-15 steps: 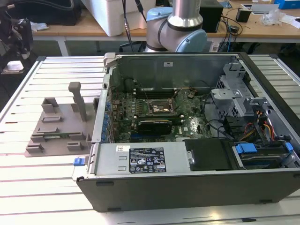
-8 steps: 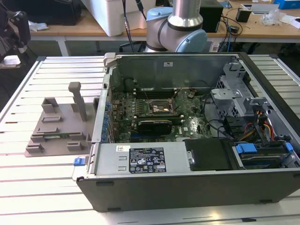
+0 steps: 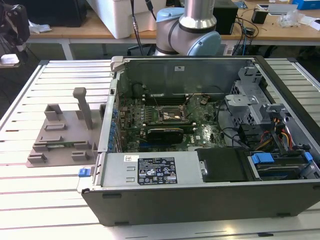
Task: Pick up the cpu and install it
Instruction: 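Pick up the cpu and move it towards the insertion slot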
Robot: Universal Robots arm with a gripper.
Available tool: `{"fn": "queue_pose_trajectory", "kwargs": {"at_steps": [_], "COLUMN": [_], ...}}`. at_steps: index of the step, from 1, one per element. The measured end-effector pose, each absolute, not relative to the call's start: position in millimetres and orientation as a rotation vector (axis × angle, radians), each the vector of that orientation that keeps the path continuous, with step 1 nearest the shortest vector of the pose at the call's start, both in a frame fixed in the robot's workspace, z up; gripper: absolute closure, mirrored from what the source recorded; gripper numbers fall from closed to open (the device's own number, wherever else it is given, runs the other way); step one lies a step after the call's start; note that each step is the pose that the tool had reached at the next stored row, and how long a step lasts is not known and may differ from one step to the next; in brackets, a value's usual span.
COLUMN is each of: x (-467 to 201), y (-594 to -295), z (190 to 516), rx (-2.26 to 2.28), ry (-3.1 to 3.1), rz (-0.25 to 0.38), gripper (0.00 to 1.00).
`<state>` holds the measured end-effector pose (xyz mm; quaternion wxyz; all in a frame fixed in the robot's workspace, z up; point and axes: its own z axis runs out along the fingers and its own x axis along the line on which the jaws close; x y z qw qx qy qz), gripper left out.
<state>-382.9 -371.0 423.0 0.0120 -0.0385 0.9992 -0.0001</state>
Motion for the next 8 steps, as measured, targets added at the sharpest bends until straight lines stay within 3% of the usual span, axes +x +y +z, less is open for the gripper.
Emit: {"fn": "queue_pose_trajectory", "kwargs": {"at_steps": [8], "x": [-382.9], "y": [-370.9], "z": [438.9], "rx": [-0.120], "ry": [3.115], "rz": [0.000], "gripper": [0.45]}}
